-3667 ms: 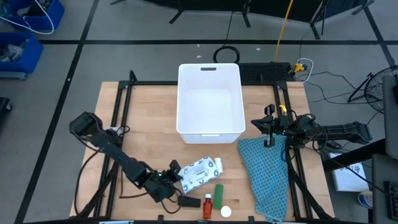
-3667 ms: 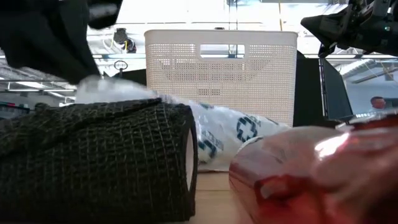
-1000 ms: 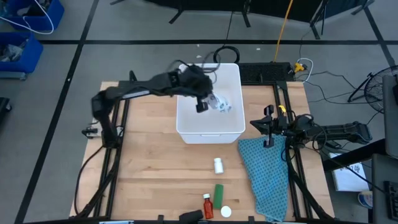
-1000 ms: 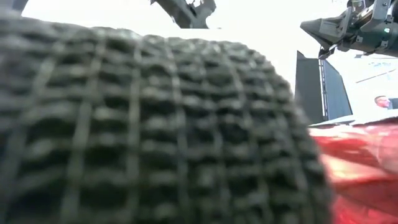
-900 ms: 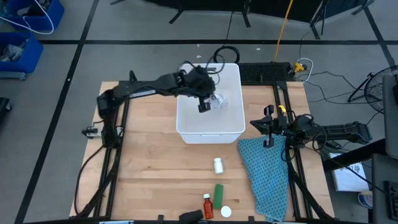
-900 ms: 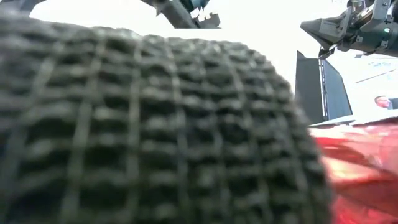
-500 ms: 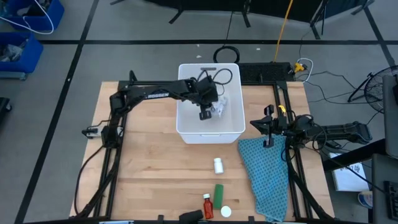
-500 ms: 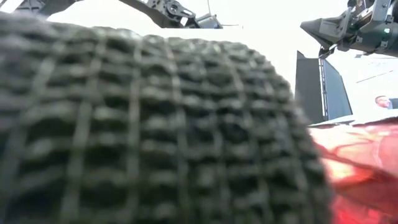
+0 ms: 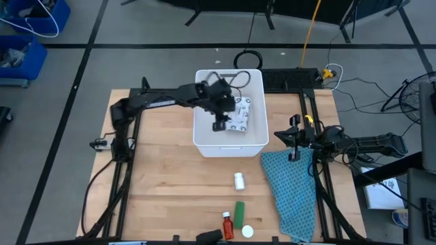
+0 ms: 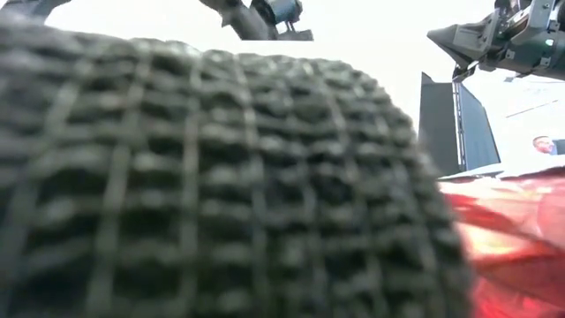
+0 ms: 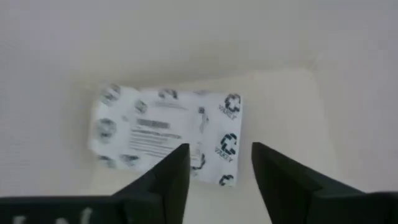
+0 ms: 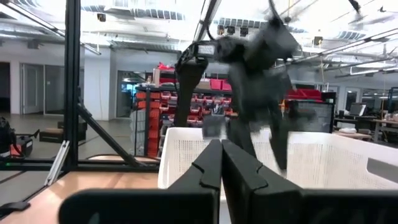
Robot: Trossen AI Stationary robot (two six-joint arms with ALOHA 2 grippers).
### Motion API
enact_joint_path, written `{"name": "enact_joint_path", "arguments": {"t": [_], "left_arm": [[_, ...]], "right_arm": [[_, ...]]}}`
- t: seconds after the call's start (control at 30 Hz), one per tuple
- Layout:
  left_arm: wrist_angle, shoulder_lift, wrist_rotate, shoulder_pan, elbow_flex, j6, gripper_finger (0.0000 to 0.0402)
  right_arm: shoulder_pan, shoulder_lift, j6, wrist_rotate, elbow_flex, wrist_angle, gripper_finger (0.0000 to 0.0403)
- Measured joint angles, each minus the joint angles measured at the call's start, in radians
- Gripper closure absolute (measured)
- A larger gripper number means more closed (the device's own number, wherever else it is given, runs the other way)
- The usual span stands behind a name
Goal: Pick & place medical supplies in basket/bin
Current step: Put the orange pill bottle into the white bin
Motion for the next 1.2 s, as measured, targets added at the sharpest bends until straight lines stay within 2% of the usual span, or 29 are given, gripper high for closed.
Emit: {"name": "enact_joint_path", "arguments": {"t": [0.07,0.13,0.27,0.33,0.43,0.53,0.63,0.7,0.83,0.97,1.2], "left_arm": [[-0.026,-0.091,-0.006,-0.006,0.000,-0.013,0.0224],[-0.052,-0.190,0.002,-0.014,0.000,-0.037,0.0252],[-0.070,-0.404,0.026,-0.040,-0.075,-0.044,0.0356],[-0.069,-0.508,0.026,-0.048,-0.155,-0.089,0.0388],[-0.028,-0.677,-0.004,-0.055,-0.348,-0.184,0.0388],[0.113,-0.866,-0.011,-0.094,-0.626,-0.232,0.0398],[0.367,-1.039,-0.009,-0.136,-0.932,-0.305,0.0398],[0.597,-1.118,-0.021,-0.159,-1.123,-0.361,0.0399],[1.015,-1.173,0.028,-0.192,-1.430,-0.372,0.0400],[1.299,-1.159,0.040,-0.196,-1.583,-0.366,0.0400],[1.300,-1.156,0.071,-0.196,-1.620,-0.338,0.0400]], "right_arm": [[0.000,0.000,-0.005,0.000,0.000,-0.003,0.0403],[0.000,0.000,-0.025,0.000,0.000,-0.001,0.0403],[0.000,0.000,-0.042,0.000,0.000,0.015,0.0403],[0.000,0.000,-0.043,0.000,0.000,0.021,0.0403],[0.000,0.000,-0.043,0.000,0.000,0.020,0.0403],[0.000,0.000,-0.044,0.000,0.000,0.020,0.0403],[0.000,0.000,-0.045,0.000,0.000,0.021,0.0403],[0.000,0.000,-0.045,0.000,0.000,0.021,0.0403],[0.000,0.000,-0.045,0.000,0.000,0.031,0.0403],[0.000,0.000,-0.031,0.000,0.000,0.036,0.0403],[0.000,0.000,-0.004,0.000,0.000,0.057,0.0403]]}}
